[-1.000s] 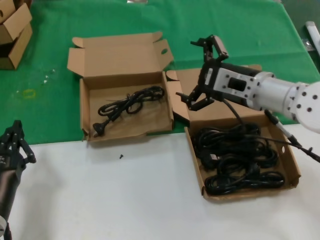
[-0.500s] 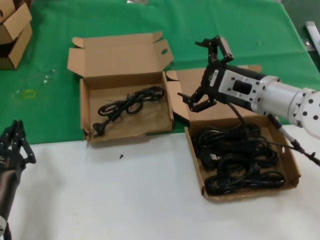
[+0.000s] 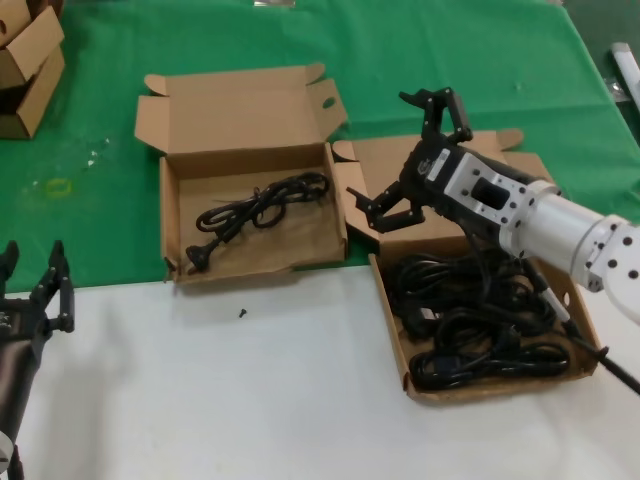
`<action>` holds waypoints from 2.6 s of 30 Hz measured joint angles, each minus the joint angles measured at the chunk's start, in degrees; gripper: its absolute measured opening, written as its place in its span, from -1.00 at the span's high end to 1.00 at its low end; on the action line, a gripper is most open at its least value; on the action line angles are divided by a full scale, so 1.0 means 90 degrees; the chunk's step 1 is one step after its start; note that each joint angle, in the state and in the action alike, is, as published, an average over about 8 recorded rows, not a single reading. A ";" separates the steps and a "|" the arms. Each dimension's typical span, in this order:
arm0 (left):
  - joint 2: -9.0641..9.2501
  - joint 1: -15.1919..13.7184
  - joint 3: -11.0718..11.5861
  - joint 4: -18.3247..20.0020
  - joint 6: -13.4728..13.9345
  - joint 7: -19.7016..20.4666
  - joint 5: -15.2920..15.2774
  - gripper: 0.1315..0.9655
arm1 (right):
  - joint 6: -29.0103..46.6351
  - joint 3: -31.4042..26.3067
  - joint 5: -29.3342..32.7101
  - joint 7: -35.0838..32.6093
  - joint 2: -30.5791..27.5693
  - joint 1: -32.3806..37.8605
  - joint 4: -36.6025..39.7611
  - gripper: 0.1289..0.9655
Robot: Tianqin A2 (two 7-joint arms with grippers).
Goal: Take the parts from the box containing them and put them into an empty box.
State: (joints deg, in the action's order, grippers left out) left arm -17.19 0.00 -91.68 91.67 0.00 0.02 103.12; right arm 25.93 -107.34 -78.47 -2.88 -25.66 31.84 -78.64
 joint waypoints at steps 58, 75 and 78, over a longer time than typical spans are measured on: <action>0.0000 0.0000 0.0000 0.0000 0.0000 -0.0001 0.0002 -1.00 | -0.2708 0.1636 -0.2575 0.0301 0.0885 -0.3324 -0.1361 -1.00; 0.0000 0.0000 0.0000 0.0000 0.0000 -0.0004 0.0002 -1.00 | -0.2762 0.1668 -0.2627 0.0307 0.0902 -0.3390 -0.1388 -1.00; 0.0000 0.0000 0.0000 0.0000 0.0000 -0.0004 0.0002 -1.00 | -0.2762 0.1668 -0.2627 0.0307 0.0902 -0.3390 -0.1388 -1.00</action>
State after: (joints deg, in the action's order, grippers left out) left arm -17.19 0.00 -91.67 91.67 0.00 -0.01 103.13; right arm 1.08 -92.32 -102.11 -0.12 -17.54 1.33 -91.13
